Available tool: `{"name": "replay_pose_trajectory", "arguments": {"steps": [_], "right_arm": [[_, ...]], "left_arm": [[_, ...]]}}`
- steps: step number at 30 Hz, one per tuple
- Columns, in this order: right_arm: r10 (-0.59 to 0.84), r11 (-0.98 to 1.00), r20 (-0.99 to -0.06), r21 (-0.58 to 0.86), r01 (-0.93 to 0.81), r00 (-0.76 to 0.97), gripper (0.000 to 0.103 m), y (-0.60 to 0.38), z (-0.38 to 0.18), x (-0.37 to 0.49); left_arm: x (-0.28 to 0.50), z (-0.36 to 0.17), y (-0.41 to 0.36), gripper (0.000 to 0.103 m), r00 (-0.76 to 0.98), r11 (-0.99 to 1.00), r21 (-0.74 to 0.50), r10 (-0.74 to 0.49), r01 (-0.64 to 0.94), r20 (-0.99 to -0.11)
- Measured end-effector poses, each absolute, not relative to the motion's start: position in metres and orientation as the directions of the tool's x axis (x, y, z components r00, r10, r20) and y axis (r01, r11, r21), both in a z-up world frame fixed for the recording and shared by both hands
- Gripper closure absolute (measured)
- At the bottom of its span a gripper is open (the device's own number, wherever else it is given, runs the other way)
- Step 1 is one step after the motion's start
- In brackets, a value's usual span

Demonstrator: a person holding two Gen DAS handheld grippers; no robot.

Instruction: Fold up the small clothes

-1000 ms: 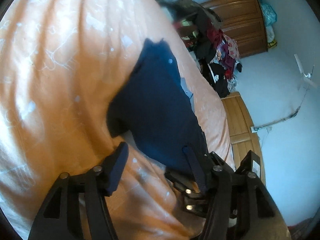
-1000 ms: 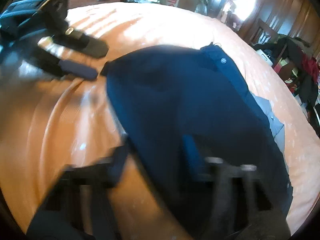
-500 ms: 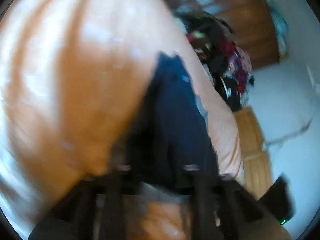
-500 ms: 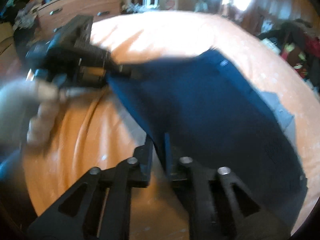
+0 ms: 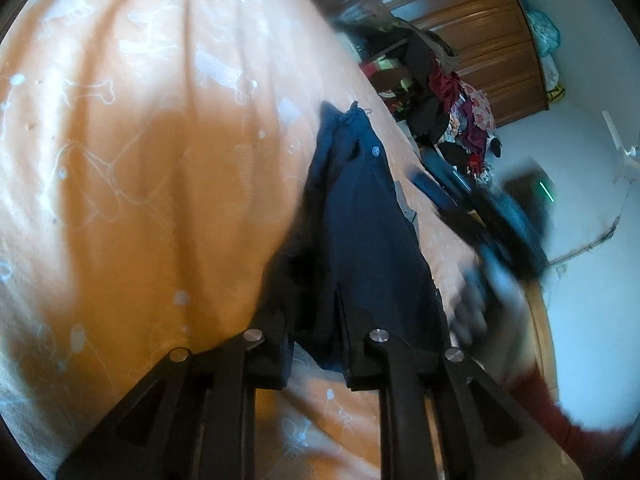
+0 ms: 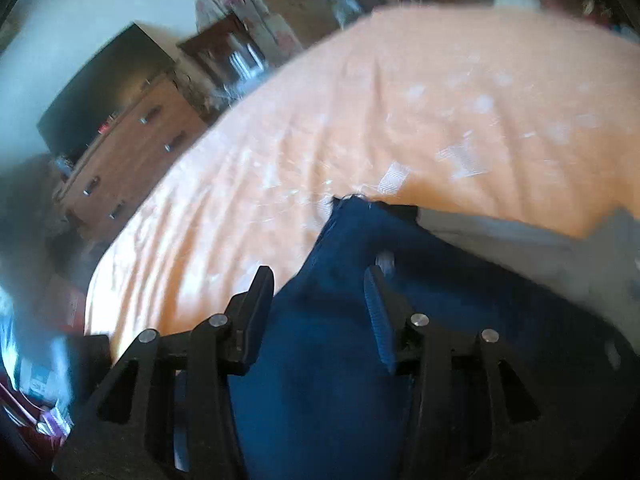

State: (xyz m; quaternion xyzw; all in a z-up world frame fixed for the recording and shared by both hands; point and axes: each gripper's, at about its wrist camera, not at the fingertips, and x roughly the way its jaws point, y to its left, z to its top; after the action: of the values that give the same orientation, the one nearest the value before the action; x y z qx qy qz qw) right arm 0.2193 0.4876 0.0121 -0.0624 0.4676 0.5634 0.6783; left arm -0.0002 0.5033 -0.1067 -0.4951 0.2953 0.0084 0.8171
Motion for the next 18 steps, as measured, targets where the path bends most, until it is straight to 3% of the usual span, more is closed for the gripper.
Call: {"name": "replay_pose_trajectory", "arguments": {"steps": [4,8,10,14,18], "right_arm": [[0.632,0.384,-0.766,0.441,-0.811,-0.117,0.061,0.526,-0.033,0.236],[0.634,0.377,-0.771,0.385,-0.842,-0.069,0.059,0.522,-0.013,0.229],[0.687,0.358,-0.726,0.379,-0.853,-0.035,0.058,0.497,0.015,0.218],[0.749,0.379,-0.661,0.368,-0.849,0.048,0.046,0.411,0.058,0.181],[0.684,0.504,-0.694,0.228,-0.833,0.224,0.031,0.304,0.076,0.119]], "left_arm": [[0.001,-0.107,0.501,0.081,0.825,0.521,-0.798,-0.275,-0.303,-0.493],[0.004,-0.106,0.5,0.08,0.82,0.531,-0.79,-0.275,-0.307,-0.503],[-0.002,-0.106,0.498,0.079,0.822,0.532,-0.791,-0.275,-0.302,-0.499],[-0.001,-0.106,0.498,0.073,0.825,0.523,-0.802,-0.288,-0.289,-0.486],[0.004,-0.103,0.497,0.067,0.817,0.536,-0.794,-0.296,-0.287,-0.495]]}}
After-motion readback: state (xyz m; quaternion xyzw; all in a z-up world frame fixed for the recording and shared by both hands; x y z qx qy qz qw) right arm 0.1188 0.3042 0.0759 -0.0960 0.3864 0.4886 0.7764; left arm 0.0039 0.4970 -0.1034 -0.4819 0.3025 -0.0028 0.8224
